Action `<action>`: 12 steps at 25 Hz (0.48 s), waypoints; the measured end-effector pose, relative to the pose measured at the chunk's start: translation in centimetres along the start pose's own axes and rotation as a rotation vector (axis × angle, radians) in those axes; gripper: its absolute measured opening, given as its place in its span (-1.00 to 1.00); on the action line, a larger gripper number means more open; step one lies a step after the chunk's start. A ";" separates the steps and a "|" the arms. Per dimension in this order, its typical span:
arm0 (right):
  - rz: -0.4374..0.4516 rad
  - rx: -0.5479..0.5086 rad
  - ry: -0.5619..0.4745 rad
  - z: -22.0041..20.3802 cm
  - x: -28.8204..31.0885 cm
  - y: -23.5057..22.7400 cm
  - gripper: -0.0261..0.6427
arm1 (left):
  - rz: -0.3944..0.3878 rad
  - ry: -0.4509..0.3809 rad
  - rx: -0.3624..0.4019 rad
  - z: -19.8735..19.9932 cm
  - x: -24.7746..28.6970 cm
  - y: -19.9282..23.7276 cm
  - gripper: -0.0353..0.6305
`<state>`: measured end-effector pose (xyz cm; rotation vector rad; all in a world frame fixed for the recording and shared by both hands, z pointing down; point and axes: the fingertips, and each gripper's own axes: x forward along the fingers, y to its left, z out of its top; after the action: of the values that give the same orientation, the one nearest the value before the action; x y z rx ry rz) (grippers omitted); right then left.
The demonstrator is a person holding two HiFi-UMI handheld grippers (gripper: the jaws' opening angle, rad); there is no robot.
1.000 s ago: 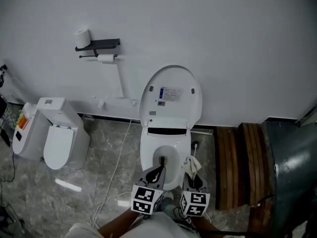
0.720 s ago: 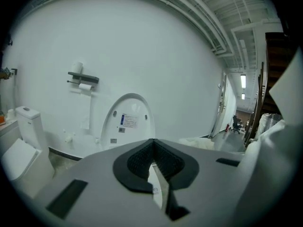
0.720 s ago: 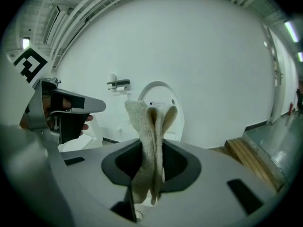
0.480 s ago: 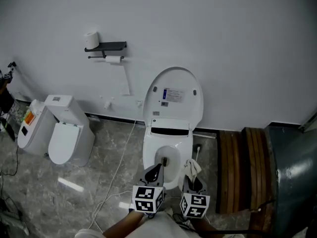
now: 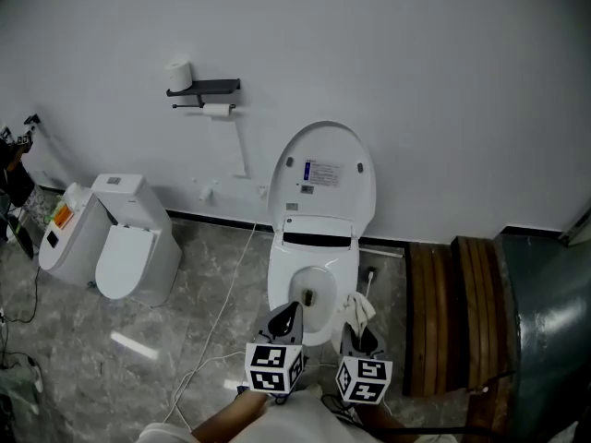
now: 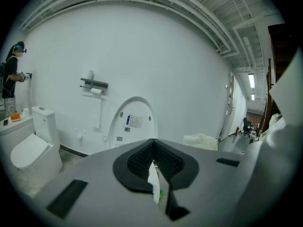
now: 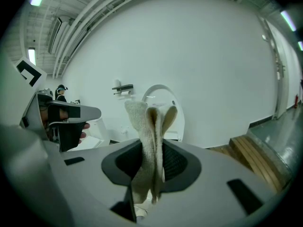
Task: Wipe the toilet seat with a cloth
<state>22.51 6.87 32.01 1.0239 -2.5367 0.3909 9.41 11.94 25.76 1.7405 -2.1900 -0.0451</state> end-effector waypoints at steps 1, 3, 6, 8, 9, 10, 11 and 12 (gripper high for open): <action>0.004 0.002 -0.004 0.1 -0.1 0.0 -0.63 | 0.002 -0.004 0.001 0.1 -0.2 0.0 -0.87; 0.014 0.010 -0.016 0.3 -0.4 0.1 -0.63 | 0.006 -0.009 -0.001 0.2 -0.4 -0.1 -0.87; 0.019 0.026 -0.020 0.6 -0.6 -0.1 -0.63 | 0.009 -0.010 0.006 0.2 -0.5 -0.3 -0.87; 0.022 0.029 -0.015 0.6 -0.6 0.0 -0.63 | 0.013 -0.005 0.006 0.2 -0.6 -0.3 -0.87; 0.024 0.027 -0.013 0.6 -0.6 0.0 -0.63 | 0.018 -0.002 0.005 0.1 -0.7 -0.2 -0.87; 0.027 0.024 -0.012 0.5 -0.5 0.1 -0.63 | 0.022 0.000 0.003 0.1 -0.8 -0.1 -0.87; 0.029 0.020 -0.011 0.5 -0.6 0.3 -0.63 | 0.025 0.001 0.002 0.0 -0.9 0.0 -0.87; 0.030 0.015 -0.011 0.5 -0.6 0.3 -0.63 | 0.027 0.002 0.001 0.0 -1.0 0.1 -0.87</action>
<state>22.51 7.26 31.29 0.9976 -2.5649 0.4147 9.50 12.88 25.55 1.7103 -2.2118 -0.0362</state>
